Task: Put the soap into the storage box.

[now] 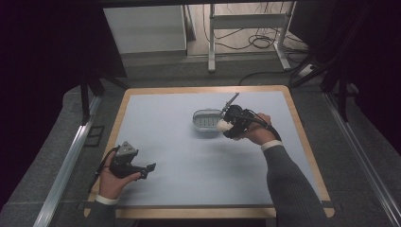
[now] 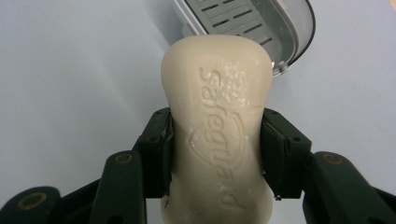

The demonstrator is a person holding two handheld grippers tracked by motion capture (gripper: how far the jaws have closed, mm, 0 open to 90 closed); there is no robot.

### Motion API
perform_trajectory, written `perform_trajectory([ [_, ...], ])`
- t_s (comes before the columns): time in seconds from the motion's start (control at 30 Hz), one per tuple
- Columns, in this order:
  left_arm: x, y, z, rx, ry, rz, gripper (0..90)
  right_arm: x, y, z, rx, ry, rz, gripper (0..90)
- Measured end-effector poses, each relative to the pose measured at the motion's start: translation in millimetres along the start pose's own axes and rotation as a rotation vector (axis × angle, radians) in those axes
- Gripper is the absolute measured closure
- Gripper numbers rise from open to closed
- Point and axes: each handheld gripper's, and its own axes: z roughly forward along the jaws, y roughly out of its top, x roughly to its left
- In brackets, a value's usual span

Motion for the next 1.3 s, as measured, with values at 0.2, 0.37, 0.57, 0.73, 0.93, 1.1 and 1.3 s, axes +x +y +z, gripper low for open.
perform_trajectory([
  [0.2, 0.1, -0.1, 0.7, 0.001, 0.001, 0.001, 7.2, -4.3, 8.8, 2.5, -0.006, -0.006, -0.014, 49.1],
  [0.37, 0.3, 0.1, -0.7, 0.001, -0.001, 0.004, 7.2, -8.3, 16.5, 8.7, 0.007, 0.005, -0.018, 49.1],
  [0.57, 1.3, -0.3, -0.1, 0.002, -0.002, 0.003, 7.2, -15.2, 25.7, 18.1, 0.012, 0.012, -0.023, 49.1],
  [0.73, 2.4, -0.4, -1.2, -0.001, -0.004, 0.000, 7.2, -22.6, 27.0, 25.9, 0.019, 0.024, -0.003, 49.1],
  [0.93, 3.3, -0.6, -2.3, -0.007, -0.004, -0.005, 7.2, -27.6, 28.4, 32.2, 0.026, 0.021, -0.004, 49.1],
  [1.1, 2.6, -0.5, -1.3, -0.003, -0.005, -0.001, 7.2, -29.8, 33.3, 35.3, 0.027, 0.021, -0.004, 49.1],
  [1.3, 3.6, -0.8, -1.8, -0.004, -0.006, -0.004, 7.2, -33.8, 38.8, 39.6, 0.012, 0.032, -0.016, 49.1],
])
